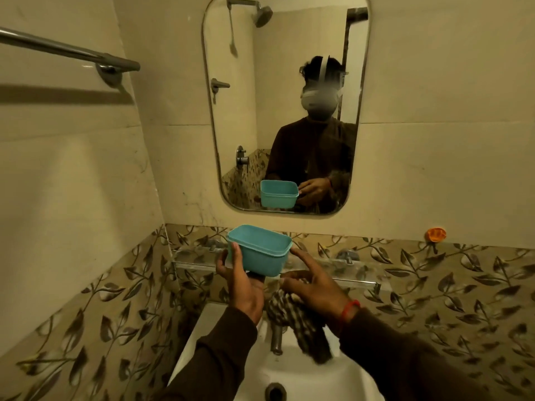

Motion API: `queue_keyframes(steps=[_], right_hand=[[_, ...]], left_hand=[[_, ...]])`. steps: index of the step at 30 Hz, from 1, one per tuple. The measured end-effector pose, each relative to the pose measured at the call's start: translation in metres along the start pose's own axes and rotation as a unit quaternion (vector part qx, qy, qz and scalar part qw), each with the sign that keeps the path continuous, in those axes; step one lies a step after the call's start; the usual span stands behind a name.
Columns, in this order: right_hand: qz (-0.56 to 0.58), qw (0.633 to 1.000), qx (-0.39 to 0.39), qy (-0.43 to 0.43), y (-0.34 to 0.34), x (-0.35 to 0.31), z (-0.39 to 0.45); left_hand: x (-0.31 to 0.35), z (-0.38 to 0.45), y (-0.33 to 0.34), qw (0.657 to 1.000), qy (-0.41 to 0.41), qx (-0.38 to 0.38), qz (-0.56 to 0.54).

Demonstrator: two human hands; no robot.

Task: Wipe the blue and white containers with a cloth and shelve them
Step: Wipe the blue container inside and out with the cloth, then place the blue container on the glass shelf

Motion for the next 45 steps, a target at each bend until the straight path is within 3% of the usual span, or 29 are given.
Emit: queue_keyframes(steps=[3,7,12,18,25,30,33,36,38,40,42,45], right_hand=[[-0.026,0.999,0.028,-0.035,0.006,-0.003,0.013],[-0.083,0.996,0.018,-0.028,0.016,0.002,0.039],[-0.158,0.987,-0.003,0.014,0.032,0.011,0.078],[-0.169,0.983,-0.033,0.055,0.058,0.022,0.120],[-0.168,0.984,-0.051,0.029,0.065,0.034,0.125],[-0.073,0.997,0.022,0.018,0.037,0.044,0.121],[-0.014,0.999,0.047,-0.012,0.021,0.038,0.117],[0.035,0.996,0.073,-0.025,0.000,0.038,0.109],[0.057,0.993,0.092,-0.045,-0.017,0.039,0.101],[0.096,0.988,0.109,-0.045,-0.036,0.048,0.090],[0.126,0.985,0.114,-0.025,-0.054,0.065,0.077],[0.136,0.983,0.120,0.019,-0.078,0.098,0.056]], left_hand=[[-0.004,0.008,-0.010,1.000,0.000,-0.023,0.016],[0.016,0.030,-0.029,0.985,0.021,-0.025,0.171],[0.051,0.065,-0.043,0.914,0.059,0.004,0.401],[0.067,0.096,-0.039,0.842,0.075,0.002,0.534],[0.058,0.110,-0.056,0.823,0.052,0.003,0.566],[0.050,0.108,-0.058,0.829,0.065,0.029,0.554],[0.056,0.097,-0.057,0.837,0.114,0.073,0.530],[0.063,0.069,-0.049,0.813,0.231,0.081,0.528],[0.051,0.046,-0.043,0.795,0.298,0.043,0.527],[0.025,0.027,-0.037,0.802,0.305,-0.031,0.512],[-0.010,0.011,-0.036,0.810,0.263,-0.105,0.513],[-0.071,0.002,-0.053,0.795,0.157,-0.150,0.566]])
Point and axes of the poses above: each hand's wrist, its own z-axis towards the middle knuckle, its own y-axis out of the palm, x = y × z, the point moved 10 cm from there along z, towards the middle knuckle
